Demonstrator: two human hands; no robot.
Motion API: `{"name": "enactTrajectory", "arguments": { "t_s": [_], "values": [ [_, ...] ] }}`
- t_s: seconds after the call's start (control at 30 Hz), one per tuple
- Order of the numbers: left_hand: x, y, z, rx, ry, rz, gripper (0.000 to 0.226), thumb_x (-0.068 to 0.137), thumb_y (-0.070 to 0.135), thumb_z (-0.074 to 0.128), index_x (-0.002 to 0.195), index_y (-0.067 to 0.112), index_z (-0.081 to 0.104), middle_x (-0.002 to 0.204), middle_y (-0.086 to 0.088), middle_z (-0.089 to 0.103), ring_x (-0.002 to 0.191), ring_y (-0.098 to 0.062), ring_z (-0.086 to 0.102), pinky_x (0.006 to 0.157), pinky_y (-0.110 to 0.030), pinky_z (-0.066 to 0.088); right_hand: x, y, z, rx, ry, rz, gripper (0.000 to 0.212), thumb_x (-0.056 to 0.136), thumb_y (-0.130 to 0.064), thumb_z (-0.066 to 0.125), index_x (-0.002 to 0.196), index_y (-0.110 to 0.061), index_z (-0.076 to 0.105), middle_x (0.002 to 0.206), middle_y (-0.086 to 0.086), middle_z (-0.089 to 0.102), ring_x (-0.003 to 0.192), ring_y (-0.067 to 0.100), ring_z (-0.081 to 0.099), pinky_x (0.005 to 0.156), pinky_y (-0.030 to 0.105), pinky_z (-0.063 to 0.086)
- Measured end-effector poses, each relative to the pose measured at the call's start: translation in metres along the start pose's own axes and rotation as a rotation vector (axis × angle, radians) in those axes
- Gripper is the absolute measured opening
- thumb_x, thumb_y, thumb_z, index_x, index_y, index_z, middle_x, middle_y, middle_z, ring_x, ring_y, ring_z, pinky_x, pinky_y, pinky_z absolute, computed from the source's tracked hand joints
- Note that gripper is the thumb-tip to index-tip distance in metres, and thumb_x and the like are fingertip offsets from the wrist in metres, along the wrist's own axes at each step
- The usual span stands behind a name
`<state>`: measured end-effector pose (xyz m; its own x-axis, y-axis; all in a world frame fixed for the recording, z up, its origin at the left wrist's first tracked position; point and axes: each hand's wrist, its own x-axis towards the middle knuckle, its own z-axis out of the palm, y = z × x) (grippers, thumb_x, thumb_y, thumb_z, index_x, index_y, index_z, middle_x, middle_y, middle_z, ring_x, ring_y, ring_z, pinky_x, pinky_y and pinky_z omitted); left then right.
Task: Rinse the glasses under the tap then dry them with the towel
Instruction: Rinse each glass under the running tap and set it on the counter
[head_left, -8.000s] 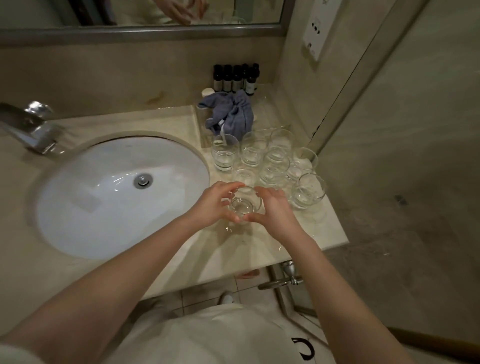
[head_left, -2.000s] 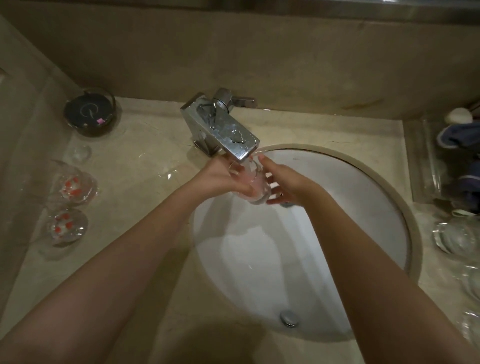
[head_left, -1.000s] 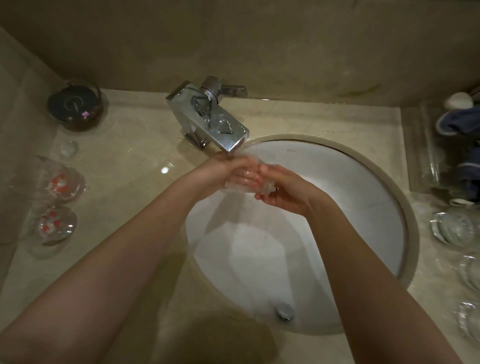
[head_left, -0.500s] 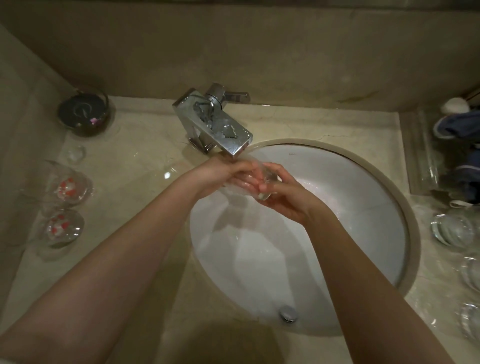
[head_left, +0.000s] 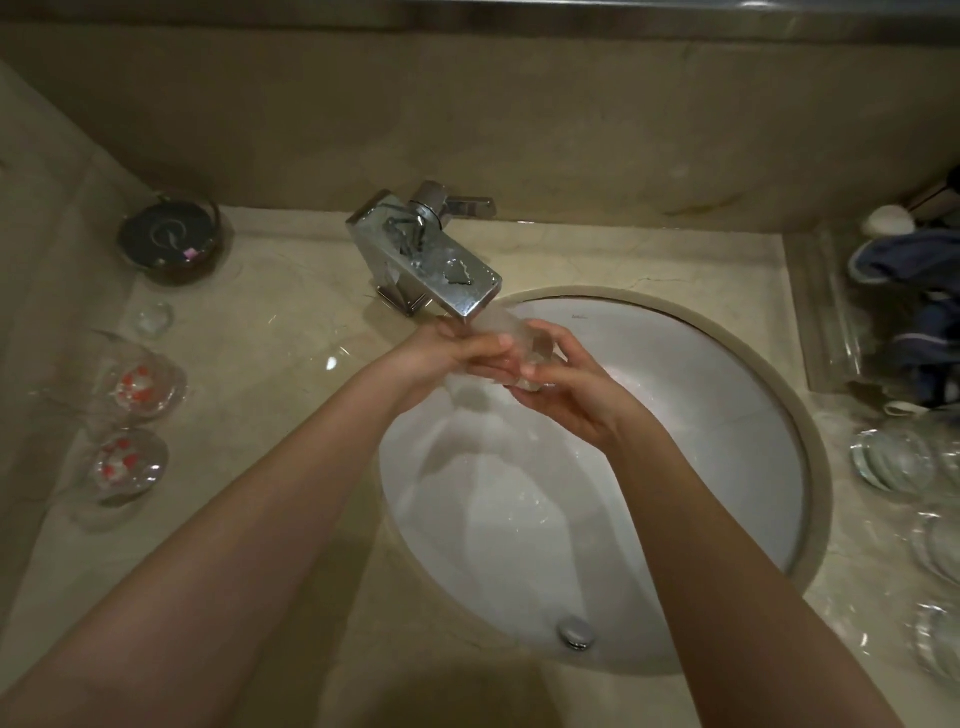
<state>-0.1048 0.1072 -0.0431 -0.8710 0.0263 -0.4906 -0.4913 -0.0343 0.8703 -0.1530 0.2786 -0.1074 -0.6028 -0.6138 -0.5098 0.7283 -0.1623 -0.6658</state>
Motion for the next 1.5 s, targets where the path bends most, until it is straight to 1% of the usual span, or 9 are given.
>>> {"name": "enactTrajectory", "arguments": {
  "t_s": [0.17, 0.3, 0.5, 0.7, 0.97, 1.07, 1.2, 1.4, 1.5],
  "values": [
    [0.006, -0.019, 0.000, 0.125, -0.046, -0.040, 0.012, 0.082, 0.019, 0.075, 0.090, 0.010, 0.078, 0.101, -0.023, 0.072, 0.096, -0.034, 0.071, 0.101, -0.045, 0.050, 0.008, -0.006, 0.012, -0.002, 0.149, 0.368, 0.070, 0.089, -0.072, 0.039, 0.119, -0.012, 0.061, 0.101, 0.010, 0.068, 0.075, 0.018, 0.069, 0.058, 0.028, 0.057],
    [0.011, -0.025, 0.009, 0.084, 0.197, -0.070, 0.023, 0.090, 0.029, 0.067, 0.072, 0.019, 0.078, 0.080, -0.012, 0.075, 0.078, -0.031, 0.073, 0.089, -0.047, 0.056, 0.021, -0.001, 0.032, -0.128, 0.297, 0.334, 0.047, 0.102, -0.050, 0.030, 0.081, -0.015, 0.054, 0.058, 0.001, 0.049, 0.039, 0.009, 0.041, 0.033, 0.015, 0.030],
    [0.016, -0.017, 0.007, -0.083, 0.267, -0.268, 0.020, 0.098, 0.028, 0.057, 0.087, 0.012, 0.062, 0.054, 0.002, 0.064, 0.040, -0.008, 0.060, 0.037, -0.020, 0.043, 0.015, 0.034, 0.045, -0.397, 0.459, -0.207, 0.011, 0.099, -0.024, 0.041, 0.092, -0.027, 0.049, 0.082, 0.000, 0.057, 0.063, 0.013, 0.053, 0.055, 0.023, 0.042],
    [0.009, -0.038, 0.015, 0.066, 0.224, 0.011, 0.027, 0.092, 0.024, 0.067, 0.085, -0.001, 0.074, 0.073, -0.013, 0.072, 0.058, -0.012, 0.070, 0.063, -0.021, 0.056, 0.017, -0.001, 0.029, -0.207, 0.334, 0.439, 0.048, 0.100, -0.043, 0.026, 0.082, -0.012, 0.057, 0.071, 0.011, 0.062, 0.053, 0.018, 0.052, 0.042, 0.018, 0.034],
    [0.040, -0.021, 0.014, -0.096, 0.247, -0.053, 0.009, 0.090, 0.012, 0.068, 0.084, 0.007, 0.064, 0.059, -0.004, 0.065, 0.048, -0.014, 0.061, 0.050, -0.023, 0.056, 0.021, 0.044, 0.033, -0.554, 0.557, -0.545, 0.024, 0.096, -0.039, 0.032, 0.084, -0.025, 0.049, 0.078, 0.008, 0.062, 0.071, 0.030, 0.062, 0.058, 0.035, 0.049],
    [0.039, -0.035, 0.010, 0.090, 0.200, 0.106, 0.031, 0.079, 0.029, 0.076, 0.102, 0.009, 0.072, 0.072, -0.001, 0.073, 0.066, -0.020, 0.070, 0.069, -0.033, 0.060, 0.030, 0.025, 0.020, -0.410, 0.525, -0.144, 0.031, 0.099, -0.033, 0.032, 0.087, -0.017, 0.056, 0.080, 0.013, 0.065, 0.063, 0.026, 0.063, 0.043, 0.023, 0.045],
    [0.033, -0.049, 0.007, 0.356, 0.172, 0.158, 0.022, 0.074, 0.045, 0.075, 0.069, 0.023, 0.075, 0.070, 0.000, 0.074, 0.074, -0.022, 0.073, 0.082, -0.043, 0.058, 0.040, 0.006, 0.017, -0.097, 0.333, 0.329, 0.037, 0.096, -0.035, 0.031, 0.092, -0.010, 0.058, 0.075, 0.012, 0.061, 0.052, 0.017, 0.054, 0.037, 0.018, 0.036],
    [0.032, -0.025, 0.012, -0.023, 0.190, 0.017, 0.015, 0.090, 0.016, 0.068, 0.081, 0.028, 0.072, 0.062, -0.001, 0.068, 0.053, -0.020, 0.066, 0.061, -0.028, 0.058, 0.042, 0.061, 0.034, -0.470, 0.593, -0.712, 0.029, 0.087, -0.049, 0.031, 0.083, -0.031, 0.053, 0.075, -0.009, 0.059, 0.076, 0.019, 0.060, 0.067, 0.037, 0.050],
    [0.032, -0.031, 0.005, 0.168, 0.190, 0.155, 0.021, 0.071, 0.031, 0.078, 0.071, 0.010, 0.076, 0.069, -0.014, 0.072, 0.065, -0.032, 0.070, 0.076, -0.049, 0.060, 0.041, 0.053, 0.028, -0.332, 0.528, -0.447, 0.029, 0.089, -0.046, 0.039, 0.086, -0.026, 0.060, 0.078, -0.003, 0.066, 0.067, 0.021, 0.062, 0.059, 0.035, 0.053]
  ]
}}
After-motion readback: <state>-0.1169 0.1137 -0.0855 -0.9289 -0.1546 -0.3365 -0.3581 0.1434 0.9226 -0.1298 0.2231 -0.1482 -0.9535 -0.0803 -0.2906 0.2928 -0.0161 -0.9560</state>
